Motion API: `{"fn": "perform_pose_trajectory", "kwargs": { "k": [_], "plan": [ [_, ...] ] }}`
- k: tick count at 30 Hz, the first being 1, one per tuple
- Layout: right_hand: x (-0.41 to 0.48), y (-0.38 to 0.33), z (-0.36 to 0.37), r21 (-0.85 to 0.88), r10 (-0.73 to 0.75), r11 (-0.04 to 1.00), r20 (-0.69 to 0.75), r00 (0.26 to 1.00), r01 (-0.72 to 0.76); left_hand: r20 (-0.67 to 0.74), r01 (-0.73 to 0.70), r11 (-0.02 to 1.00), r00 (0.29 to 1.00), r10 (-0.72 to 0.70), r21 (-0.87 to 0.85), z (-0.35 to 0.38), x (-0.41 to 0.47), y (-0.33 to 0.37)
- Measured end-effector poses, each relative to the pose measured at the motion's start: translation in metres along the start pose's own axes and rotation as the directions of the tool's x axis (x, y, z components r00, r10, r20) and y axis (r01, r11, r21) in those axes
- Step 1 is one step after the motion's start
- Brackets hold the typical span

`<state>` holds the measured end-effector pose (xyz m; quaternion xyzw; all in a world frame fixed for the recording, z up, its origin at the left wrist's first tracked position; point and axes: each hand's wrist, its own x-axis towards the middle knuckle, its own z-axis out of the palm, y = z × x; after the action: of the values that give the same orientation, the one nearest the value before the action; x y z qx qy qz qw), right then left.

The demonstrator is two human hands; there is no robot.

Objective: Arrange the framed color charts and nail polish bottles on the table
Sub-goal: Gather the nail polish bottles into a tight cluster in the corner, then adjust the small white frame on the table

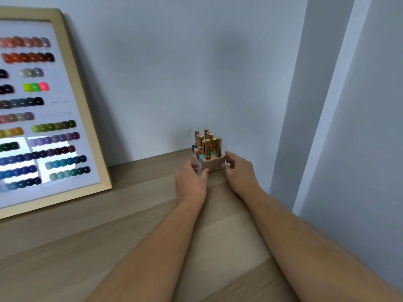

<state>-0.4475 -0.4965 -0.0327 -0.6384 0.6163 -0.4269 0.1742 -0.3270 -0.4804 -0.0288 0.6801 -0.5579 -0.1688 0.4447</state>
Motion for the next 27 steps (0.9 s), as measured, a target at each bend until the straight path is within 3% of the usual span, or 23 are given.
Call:
{"fn": "perform_pose_trajectory", "kwargs": {
  "k": [5,9,16,21,27],
  "plan": [
    [-0.033,-0.016,-0.001,0.046,-0.026,0.999,-0.049,0.998,0.029,0.033,-0.076,0.995,0.997,0.074,0.068,-0.049,-0.018,-0.023],
    [-0.069,-0.046,0.004,0.047,-0.097,0.994,-0.106,0.990,0.102,-0.035,-0.128,0.989,0.991,0.131,0.077,-0.107,-0.033,-0.045],
    [-0.128,-0.148,0.055,0.143,-0.256,0.961,0.124,0.959,0.238,-0.132,-0.142,0.979,0.978,0.162,0.148,-0.225,-0.069,-0.089],
    [-0.184,-0.232,0.110,0.319,-0.395,0.894,0.227,0.890,0.316,-0.256,-0.049,0.988,0.963,0.086,0.147,-0.314,-0.106,-0.129],
    [-0.256,-0.304,0.180,0.408,-0.459,0.861,0.367,0.809,0.303,-0.443,0.129,0.980,0.895,-0.049,0.152,-0.417,-0.159,-0.198]
  ]
}}
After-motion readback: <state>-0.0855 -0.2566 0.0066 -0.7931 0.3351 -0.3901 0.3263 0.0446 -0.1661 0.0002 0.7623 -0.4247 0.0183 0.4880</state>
